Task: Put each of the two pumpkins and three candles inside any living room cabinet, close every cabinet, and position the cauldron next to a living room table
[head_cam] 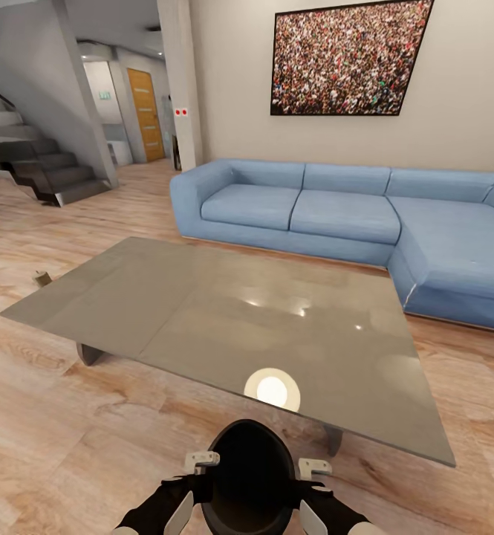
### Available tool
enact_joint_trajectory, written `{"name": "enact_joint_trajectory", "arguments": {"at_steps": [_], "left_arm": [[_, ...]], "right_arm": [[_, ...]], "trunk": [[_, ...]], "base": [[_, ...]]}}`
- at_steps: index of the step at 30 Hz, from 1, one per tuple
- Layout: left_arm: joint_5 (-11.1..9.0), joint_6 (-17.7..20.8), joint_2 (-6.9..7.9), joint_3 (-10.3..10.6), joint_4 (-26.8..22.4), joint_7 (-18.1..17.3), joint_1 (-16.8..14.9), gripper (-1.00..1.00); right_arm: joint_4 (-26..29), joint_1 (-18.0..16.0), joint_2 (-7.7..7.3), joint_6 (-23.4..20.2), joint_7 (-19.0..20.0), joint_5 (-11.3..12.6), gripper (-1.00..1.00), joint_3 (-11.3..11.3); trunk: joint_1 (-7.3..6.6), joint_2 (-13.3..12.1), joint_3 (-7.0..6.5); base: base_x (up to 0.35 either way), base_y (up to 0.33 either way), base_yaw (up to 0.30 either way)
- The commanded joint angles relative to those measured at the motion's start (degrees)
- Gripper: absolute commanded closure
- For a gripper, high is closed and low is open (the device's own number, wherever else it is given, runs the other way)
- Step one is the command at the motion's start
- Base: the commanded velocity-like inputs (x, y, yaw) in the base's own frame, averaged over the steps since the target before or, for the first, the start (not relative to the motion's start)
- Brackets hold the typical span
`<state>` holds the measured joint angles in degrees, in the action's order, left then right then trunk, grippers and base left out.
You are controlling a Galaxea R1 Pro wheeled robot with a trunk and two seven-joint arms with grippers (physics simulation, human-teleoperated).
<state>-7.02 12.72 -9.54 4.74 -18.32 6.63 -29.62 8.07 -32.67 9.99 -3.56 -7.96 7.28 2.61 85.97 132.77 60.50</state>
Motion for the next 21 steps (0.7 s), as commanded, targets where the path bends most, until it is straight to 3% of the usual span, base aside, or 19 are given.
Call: {"name": "enact_joint_trajectory", "arguments": {"at_steps": [1, 21], "left_arm": [[-1.59, 0.28, 0.05, 0.44, 0.01, 0.23, 0.0, 1.0], [-1.59, 0.29, 0.05, 0.44, 0.0, 0.24, 0.0, 1.0]], "right_arm": [[0.63, -0.02, 0.01, -0.31, 1.63, 0.63, 1.0, 0.29], [0.63, -0.02, 0.01, -0.31, 1.64, 0.63, 1.0, 0.29]], "trunk": [[0.21, 0.44, 0.23], [1.75, 3.25, 1.49]], "base": [[0.0, 0.0, 0.0], [0.0, 0.0, 0.0]]}}
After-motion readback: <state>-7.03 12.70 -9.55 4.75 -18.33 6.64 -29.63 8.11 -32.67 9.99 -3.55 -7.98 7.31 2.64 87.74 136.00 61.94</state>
